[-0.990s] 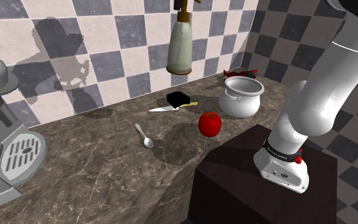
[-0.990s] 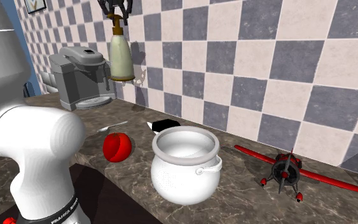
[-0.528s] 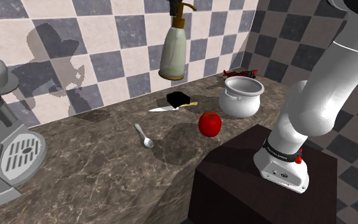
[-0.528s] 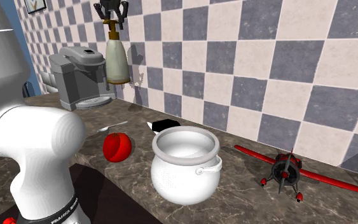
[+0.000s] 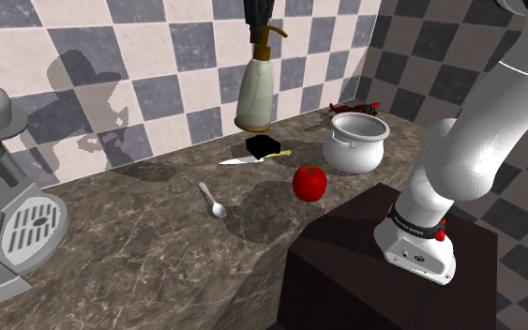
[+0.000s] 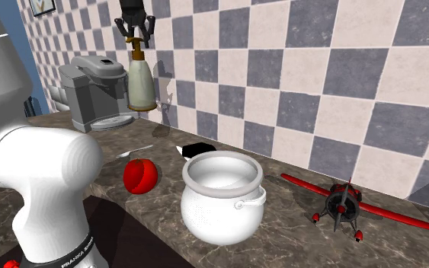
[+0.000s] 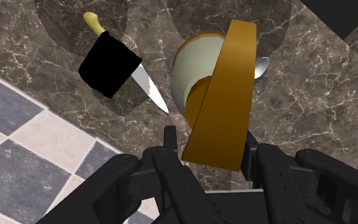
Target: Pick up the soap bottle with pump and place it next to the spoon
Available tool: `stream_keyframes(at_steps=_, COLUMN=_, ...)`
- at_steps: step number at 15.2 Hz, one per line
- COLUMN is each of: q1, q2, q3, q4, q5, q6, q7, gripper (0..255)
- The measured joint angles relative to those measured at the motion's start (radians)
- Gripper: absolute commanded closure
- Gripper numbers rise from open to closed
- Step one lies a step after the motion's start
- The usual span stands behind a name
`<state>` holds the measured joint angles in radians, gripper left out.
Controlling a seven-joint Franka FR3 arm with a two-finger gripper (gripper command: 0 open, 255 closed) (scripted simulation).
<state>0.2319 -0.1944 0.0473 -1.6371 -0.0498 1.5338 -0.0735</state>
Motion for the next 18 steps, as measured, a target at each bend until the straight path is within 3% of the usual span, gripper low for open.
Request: stream_keyframes(at_steps=18, q1=0.002, q2=-0.062, q3=0.0, q4=-0.311, q5=0.002, q6=0.249, q7=0.013, gripper=255)
